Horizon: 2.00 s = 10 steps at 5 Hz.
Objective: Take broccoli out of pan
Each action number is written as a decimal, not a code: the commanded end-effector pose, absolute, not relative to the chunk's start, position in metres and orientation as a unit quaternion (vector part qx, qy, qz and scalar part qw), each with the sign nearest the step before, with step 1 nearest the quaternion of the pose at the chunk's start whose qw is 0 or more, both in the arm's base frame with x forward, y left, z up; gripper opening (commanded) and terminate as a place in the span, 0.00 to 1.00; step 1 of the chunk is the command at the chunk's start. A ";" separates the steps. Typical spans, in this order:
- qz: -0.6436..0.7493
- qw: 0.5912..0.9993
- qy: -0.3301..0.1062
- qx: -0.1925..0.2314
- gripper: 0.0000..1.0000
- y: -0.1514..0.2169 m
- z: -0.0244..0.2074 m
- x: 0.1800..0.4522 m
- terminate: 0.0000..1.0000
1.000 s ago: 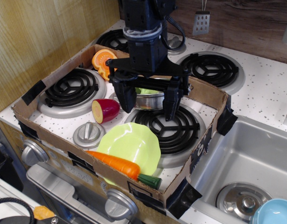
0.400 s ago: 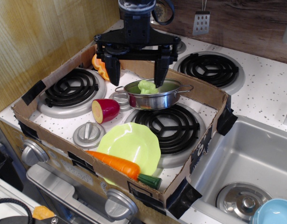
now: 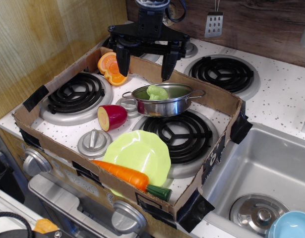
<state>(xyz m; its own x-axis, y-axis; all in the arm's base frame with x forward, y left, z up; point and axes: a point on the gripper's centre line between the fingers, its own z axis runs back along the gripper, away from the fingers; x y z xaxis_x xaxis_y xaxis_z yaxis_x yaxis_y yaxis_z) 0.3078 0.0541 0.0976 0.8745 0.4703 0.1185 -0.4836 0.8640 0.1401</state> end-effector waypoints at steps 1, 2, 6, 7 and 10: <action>0.219 0.970 -0.078 0.073 1.00 0.064 0.103 0.339 0.00; 0.212 0.973 -0.081 0.051 1.00 0.066 0.091 0.349 0.00; 0.225 0.970 -0.093 0.010 1.00 0.060 0.048 0.348 0.00; 0.225 0.970 -0.093 0.002 1.00 0.059 0.042 0.347 0.00; 0.231 0.968 -0.098 -0.018 1.00 0.054 0.028 0.347 0.00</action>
<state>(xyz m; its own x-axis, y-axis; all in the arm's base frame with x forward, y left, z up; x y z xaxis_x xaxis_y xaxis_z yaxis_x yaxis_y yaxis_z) 0.3433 0.0526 0.0184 0.8767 0.4561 0.1530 -0.4501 0.8899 -0.0737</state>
